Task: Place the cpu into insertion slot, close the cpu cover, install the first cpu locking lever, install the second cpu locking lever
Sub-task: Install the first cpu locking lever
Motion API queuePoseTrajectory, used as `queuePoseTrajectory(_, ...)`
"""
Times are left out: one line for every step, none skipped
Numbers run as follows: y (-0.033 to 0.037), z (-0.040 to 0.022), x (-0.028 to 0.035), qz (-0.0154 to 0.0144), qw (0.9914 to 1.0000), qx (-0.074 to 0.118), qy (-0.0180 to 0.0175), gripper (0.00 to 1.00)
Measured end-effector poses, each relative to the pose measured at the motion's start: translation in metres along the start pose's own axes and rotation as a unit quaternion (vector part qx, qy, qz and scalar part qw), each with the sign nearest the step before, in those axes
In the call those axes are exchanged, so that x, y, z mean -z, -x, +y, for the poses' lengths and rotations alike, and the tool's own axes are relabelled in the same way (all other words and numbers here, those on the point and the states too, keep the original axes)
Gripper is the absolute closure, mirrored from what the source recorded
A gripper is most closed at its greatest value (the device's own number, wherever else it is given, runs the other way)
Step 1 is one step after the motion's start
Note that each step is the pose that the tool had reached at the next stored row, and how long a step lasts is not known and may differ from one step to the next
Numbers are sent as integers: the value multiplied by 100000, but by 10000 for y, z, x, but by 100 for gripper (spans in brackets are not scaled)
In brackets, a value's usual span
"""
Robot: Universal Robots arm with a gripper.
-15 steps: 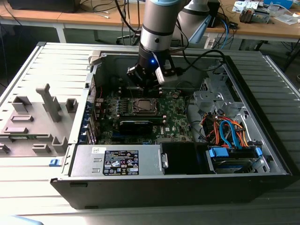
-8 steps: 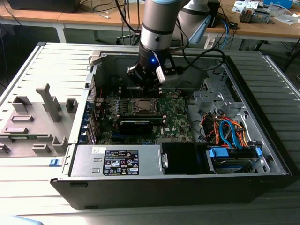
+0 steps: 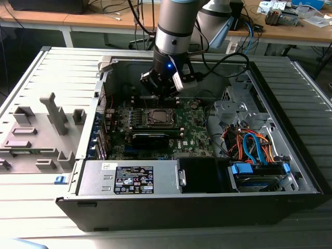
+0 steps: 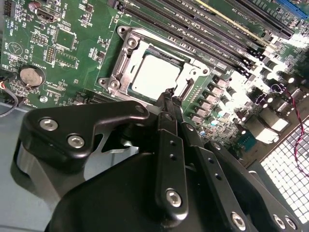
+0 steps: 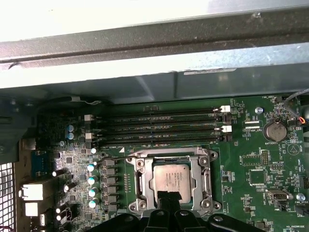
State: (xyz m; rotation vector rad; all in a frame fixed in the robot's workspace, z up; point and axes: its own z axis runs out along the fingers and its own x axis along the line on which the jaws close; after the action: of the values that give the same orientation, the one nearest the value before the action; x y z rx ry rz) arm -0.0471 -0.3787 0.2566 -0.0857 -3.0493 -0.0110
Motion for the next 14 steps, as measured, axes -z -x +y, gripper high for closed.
queuePoseTrajectory(0, 0, 0, 0, 100000, 3, -1, 89)
queuePoseTrajectory(-1, 0, 0, 2, 100000, 4, 0, 89)
queuePoseTrajectory(-4, 0, 0, 4, 100000, -6, 0, 89)
queuePoseTrajectory(-8, 0, 0, 4, 100000, -4, -10, 89)
queuePoseTrajectory(-10, -1, 0, 4, 100000, -1, -8, 89)
queuePoseTrajectory(-11, -1, -1, 3, 100000, 6, -2, 89)
queuePoseTrajectory(-13, -1, -1, 1, 100000, 0, -2, 89)
queuePoseTrajectory(-16, -1, -1, 1, 100000, -3, -3, 89)
queuePoseTrajectory(-18, -1, -1, 3, 100000, -4, -4, 89)
queuePoseTrajectory(-20, -1, -1, 1, 100000, -5, -5, 89)
queuePoseTrajectory(-22, -1, -2, 1, 100000, -2, -2, 89)
queuePoseTrajectory(-23, -1, -2, 0, 100000, 2, -1, 89)
queuePoseTrajectory(-23, -1, -2, 0, 100000, 7, -3, 89)
queuePoseTrajectory(-25, -1, -2, 2, 100000, 1, -4, 89)
